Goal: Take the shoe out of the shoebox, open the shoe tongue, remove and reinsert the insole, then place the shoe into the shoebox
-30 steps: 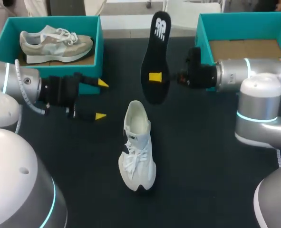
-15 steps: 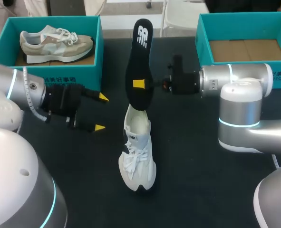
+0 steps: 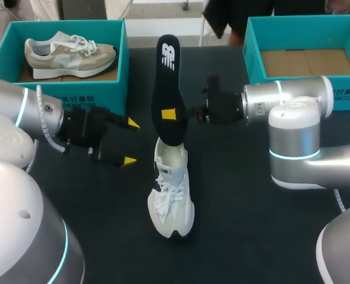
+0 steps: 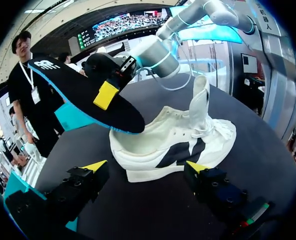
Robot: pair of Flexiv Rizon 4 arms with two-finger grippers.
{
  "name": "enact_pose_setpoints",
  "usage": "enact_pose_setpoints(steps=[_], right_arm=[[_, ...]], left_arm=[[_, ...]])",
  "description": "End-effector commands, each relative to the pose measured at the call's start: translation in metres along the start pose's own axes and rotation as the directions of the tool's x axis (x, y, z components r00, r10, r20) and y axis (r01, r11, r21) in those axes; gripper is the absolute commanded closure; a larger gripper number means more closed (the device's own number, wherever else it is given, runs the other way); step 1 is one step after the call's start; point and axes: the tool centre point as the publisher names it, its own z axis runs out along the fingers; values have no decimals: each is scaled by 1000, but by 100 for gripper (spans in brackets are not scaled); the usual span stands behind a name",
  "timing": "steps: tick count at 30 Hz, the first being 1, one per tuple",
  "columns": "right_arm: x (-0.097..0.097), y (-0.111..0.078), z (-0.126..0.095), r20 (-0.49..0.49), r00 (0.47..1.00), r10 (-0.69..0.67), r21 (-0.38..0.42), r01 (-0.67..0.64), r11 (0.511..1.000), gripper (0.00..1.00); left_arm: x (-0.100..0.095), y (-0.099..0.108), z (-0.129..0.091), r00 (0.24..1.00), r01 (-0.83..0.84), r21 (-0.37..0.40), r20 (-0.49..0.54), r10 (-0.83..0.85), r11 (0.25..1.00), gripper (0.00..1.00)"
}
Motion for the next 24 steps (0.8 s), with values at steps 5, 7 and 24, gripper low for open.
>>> enact_pose_setpoints(steps=[5, 7, 24], right_arm=[[0, -10, 8, 37, 999, 19, -9, -18, 1000, 100], [0, -10, 8, 37, 999, 19, -9, -18, 1000, 100], [3, -23, 7, 27, 999, 24, -27, -23, 999, 100]], left_arm=[[-2, 3, 19, 1000, -17, -13, 11, 17, 1000, 0], [-3, 3, 21, 1000, -14, -12, 11, 15, 1000, 0], [-1, -3, 41, 1000, -2, -24, -12, 1, 1000, 0]])
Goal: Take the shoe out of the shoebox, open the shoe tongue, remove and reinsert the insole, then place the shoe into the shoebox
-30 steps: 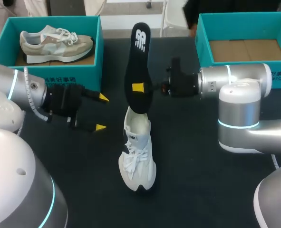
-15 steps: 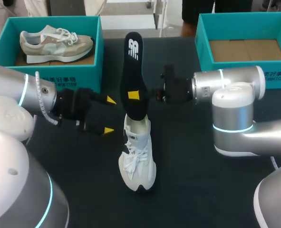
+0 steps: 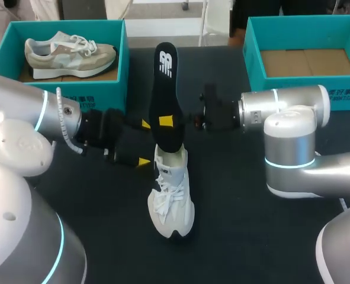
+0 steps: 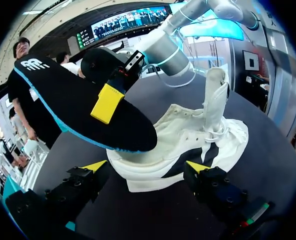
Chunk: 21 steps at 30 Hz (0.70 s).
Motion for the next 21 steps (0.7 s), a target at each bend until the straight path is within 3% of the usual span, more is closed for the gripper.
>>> enact_pose_setpoints(steps=[1, 21], right_arm=[[3, -8, 0, -2, 1000, -2, -23, 2, 1000, 100], [1, -43, 6, -11, 999, 30, -53, -31, 998, 100]], left_arm=[[2, -2, 7, 1000, -2, -4, -7, 2, 1000, 0], [2, -2, 13, 1000, -1, -19, 13, 2, 1000, 0]])
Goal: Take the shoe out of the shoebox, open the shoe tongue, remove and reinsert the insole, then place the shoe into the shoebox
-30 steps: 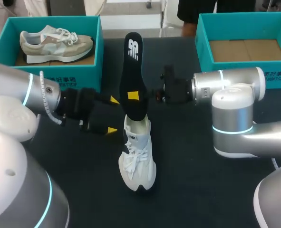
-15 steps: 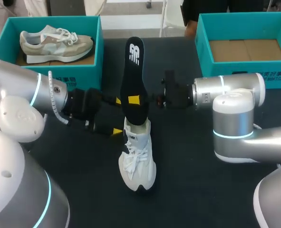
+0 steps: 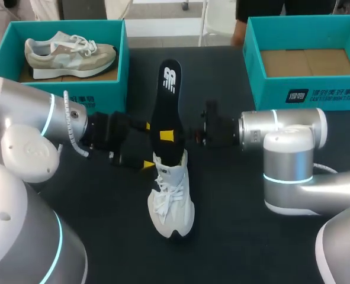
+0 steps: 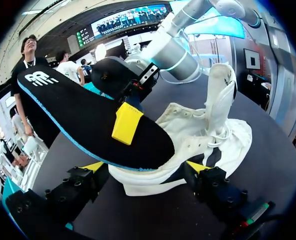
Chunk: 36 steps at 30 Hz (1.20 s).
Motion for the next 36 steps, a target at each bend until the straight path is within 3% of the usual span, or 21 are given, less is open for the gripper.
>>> enact_pose_setpoints(steps=[1, 21, 32, 34, 36], right_arm=[[2, -8, 1, 11, 1000, 5, -7, -5, 1000, 100], [13, -45, 7, -12, 995, 98, -12, -98, 995, 100], [13, -23, 5, -11, 997, 73, 37, -72, 997, 100], [14, -20, 6, -11, 998, 65, 46, -64, 997, 82], [14, -18, 6, -8, 998, 58, 49, -58, 997, 82]], left_arm=[[-1, 0, 2, 1000, 0, -3, 0, 0, 1000, 0], [-1, 0, 2, 1000, 0, -3, 0, 0, 1000, 0], [-1, 0, 2, 1000, 0, -3, 0, 0, 1000, 0], [-1, 0, 2, 1000, 0, -3, 0, 0, 1000, 0], [-1, 0, 2, 1000, 0, -3, 0, 0, 1000, 0]])
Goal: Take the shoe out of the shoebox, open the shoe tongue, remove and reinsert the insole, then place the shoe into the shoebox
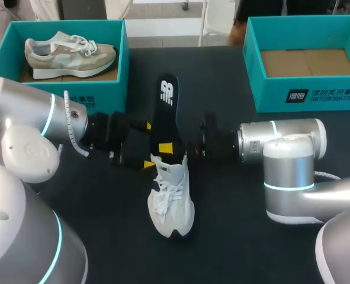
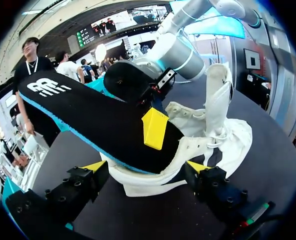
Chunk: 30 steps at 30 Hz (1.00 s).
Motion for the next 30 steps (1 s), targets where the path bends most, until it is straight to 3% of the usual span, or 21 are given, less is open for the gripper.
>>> enact_pose_setpoints(steps=[1, 11, 14, 15, 27, 30], right_arm=[[0, 7, 3, 3, 1000, -8, 26, 8, 1000, 81], [-2, 17, 2, 12, 999, -42, 36, 41, 999, 78], [-4, 15, 0, 3, 999, -32, 41, 32, 999, 89], [-4, 12, -1, 0, 1000, -24, 46, 24, 999, 100], [4, -32, -3, -23, 991, 130, 59, -128, 990, 100], [6, -35, -2, -23, 990, 137, 51, -136, 989, 100]], left_arm=[[0, 0, 2, 1000, 0, -4, 0, 0, 1000, 0], [0, 0, 2, 1000, 0, -4, 0, 0, 1000, 0], [0, 0, 2, 1000, 0, -4, 0, 0, 1000, 0], [0, 0, 2, 1000, 0, -4, 0, 0, 1000, 0], [0, 0, 2, 1000, 0, -4, 0, 0, 1000, 0], [0, 0, 2, 1000, 0, -4, 0, 0, 1000, 0]])
